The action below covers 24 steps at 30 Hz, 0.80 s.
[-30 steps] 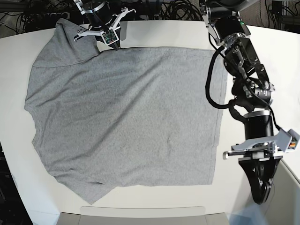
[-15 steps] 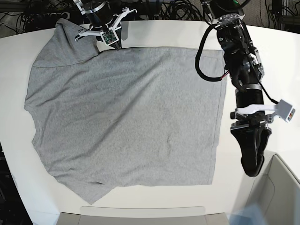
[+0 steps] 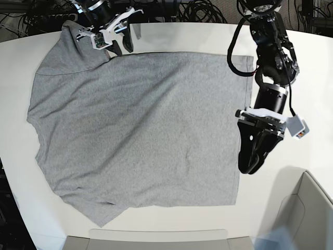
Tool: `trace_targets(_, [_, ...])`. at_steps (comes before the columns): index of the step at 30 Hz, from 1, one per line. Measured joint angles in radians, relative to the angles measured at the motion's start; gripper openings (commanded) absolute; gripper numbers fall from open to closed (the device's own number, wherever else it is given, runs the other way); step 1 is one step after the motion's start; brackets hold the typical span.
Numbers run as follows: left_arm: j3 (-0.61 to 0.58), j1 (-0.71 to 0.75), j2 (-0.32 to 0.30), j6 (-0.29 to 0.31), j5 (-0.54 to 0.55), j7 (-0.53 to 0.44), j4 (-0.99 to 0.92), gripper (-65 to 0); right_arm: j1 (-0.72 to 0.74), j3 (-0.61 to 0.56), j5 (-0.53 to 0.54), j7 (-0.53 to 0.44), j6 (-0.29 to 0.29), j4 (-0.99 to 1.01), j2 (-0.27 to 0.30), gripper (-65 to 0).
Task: Fold the T-shirt properly
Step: 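Move both grippers down toward the shirt's shoulder corners, then close both grippers on the shirt's shoulder corners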
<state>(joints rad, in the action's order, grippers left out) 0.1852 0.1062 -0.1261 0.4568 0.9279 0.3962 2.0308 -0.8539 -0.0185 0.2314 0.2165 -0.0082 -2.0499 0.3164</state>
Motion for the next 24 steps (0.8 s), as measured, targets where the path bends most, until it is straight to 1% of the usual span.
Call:
trace_targets(2, [0.0,0.039,-0.031,0.004,0.0,0.009,0.002,-49.2,-0.015,0.03,0.101,-0.001,0.003,0.0,0.049,-43.3])
trace_targets(4, [0.0,0.08,-0.079,-0.007,-0.001,0.016,0.003,-49.3,-0.032,0.079,0.198,-0.004,0.005,0.0,0.072,-44.0])
trace_targets(5, [0.002,0.099,-0.1,-0.008,0.0,0.019,0.003,-49.3,-0.045,0.111,0.221,-0.012,0.002,0.0,0.075,-44.4])
trace_targets(8, [0.005,0.153,-0.154,-0.008,-0.002,0.018,0.003,-49.7,-0.091,0.227,0.317,-0.008,0.009,-0.001,0.074,-46.2])
trace_targets(12, [0.0,0.218,-0.185,-0.001,0.0,0.022,0.003,-52.9,-0.146,0.382,0.396,0.004,0.001,-0.001,0.071,-47.0])
trace_targets(15, [-0.001,0.253,-0.216,-0.006,-0.003,0.022,0.003,-53.3,-0.16,0.457,0.466,0.064,0.006,-0.001,0.026,-47.0])
trace_targets(16, [-0.001,0.259,-0.224,-0.006,-0.003,0.022,0.003,-53.3,-0.162,0.488,0.486,0.098,0.03,-0.001,0.006,-47.0])
trace_targets(17, [-0.001,0.264,-0.235,-0.007,-0.004,0.022,0.003,-53.3,-0.162,0.527,0.507,0.132,0.073,0.0,-0.018,-47.0])
trace_targets(19, [-0.001,0.27,-0.255,-0.007,-0.003,0.022,0.003,-53.3,-0.156,0.595,0.541,0.177,0.183,0.014,-0.047,-46.9])
trace_targets(21, [-0.001,0.276,-0.262,-0.007,-0.001,0.018,0.003,-53.4,-0.131,0.658,0.579,0.231,0.272,0.044,-0.057,-46.9])
trace_targets(23, [-0.001,0.285,-0.262,-0.007,-0.003,0.023,0.003,-53.4,-0.098,0.71,0.609,0.276,0.346,0.101,-0.059,-46.9])
trace_targets(24, [-0.001,0.285,-0.262,-0.007,-0.003,0.022,0.003,-53.4,-0.077,0.727,0.613,0.301,0.369,0.143,-0.057,-47.0])
